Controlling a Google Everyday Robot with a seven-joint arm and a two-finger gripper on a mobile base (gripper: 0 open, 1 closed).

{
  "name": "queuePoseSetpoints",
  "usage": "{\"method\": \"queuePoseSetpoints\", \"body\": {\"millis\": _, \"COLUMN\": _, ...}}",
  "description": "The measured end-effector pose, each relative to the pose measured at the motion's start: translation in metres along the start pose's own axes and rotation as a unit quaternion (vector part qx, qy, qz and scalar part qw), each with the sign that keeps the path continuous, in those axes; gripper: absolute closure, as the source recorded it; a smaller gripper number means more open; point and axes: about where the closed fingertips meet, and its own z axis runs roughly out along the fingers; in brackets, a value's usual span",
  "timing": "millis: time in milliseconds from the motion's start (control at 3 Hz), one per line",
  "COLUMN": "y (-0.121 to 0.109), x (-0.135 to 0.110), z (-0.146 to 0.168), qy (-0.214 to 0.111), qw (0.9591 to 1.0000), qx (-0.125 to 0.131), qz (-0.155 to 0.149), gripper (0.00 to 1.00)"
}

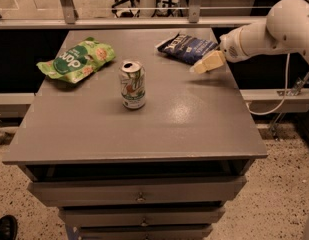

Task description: Move blue chip bag near 7up can

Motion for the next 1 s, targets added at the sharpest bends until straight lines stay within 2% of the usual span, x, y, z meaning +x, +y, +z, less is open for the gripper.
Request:
{"method": "queuePoseSetpoints", "body": {"millis": 333, "y": -0.009, "x": 0.006, "z": 0.015, "qy": -0.009, "qw": 0.9993, "qx": 0.004, "qz": 0.036, "gripper": 0.26}}
{"method": "queuePoseSetpoints", "body": {"millis": 667, "y": -0.012, "x": 0.001, "z": 0.012, "qy": -0.021, "qw": 0.9987, "qx": 0.005, "qz": 0.045, "gripper": 0.57}}
{"method": "queuePoseSetpoints", "body": {"millis": 1000, "y": -0.008, "x": -0.012, "z": 0.003, "qy": -0.033, "qw": 0.9990, "qx": 0.005, "qz": 0.031, "gripper": 0.80}}
